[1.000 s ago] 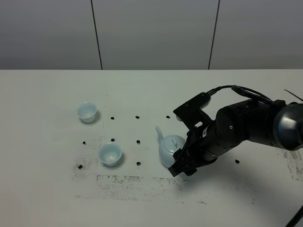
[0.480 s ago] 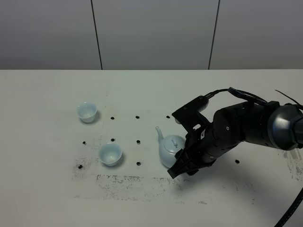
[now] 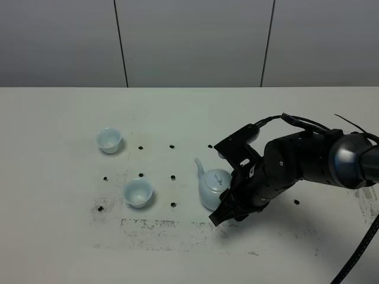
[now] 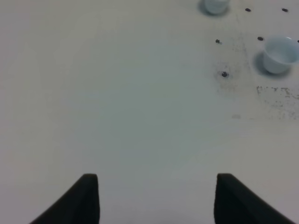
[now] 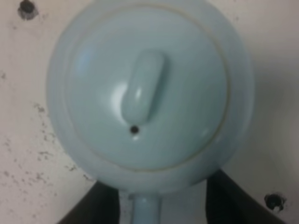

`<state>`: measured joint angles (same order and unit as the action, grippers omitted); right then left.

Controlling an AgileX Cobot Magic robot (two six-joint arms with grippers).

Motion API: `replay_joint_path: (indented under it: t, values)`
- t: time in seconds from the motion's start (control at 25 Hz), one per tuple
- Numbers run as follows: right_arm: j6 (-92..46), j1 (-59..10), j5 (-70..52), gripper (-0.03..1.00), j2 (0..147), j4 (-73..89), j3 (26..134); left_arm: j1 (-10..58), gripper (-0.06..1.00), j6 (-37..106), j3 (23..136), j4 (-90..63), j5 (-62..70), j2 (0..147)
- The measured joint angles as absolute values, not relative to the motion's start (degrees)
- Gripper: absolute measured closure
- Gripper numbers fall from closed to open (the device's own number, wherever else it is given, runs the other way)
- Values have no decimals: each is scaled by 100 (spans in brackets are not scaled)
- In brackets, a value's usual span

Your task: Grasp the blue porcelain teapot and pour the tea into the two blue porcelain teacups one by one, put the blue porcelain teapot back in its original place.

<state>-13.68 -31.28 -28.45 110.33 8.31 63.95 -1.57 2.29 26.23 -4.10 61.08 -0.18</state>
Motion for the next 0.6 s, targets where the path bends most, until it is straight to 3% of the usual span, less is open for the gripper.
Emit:
replay_joint_path:
  t: [0.4,0.6]
  values:
    - [-1368,-3128,-2890,61,11033,831,6450,-157,44,229,2623,-410,6108,-18]
    - [-1368,-3128,-2872,79,11033,831,6450,-157,44,229,2623,-410,6108,-18]
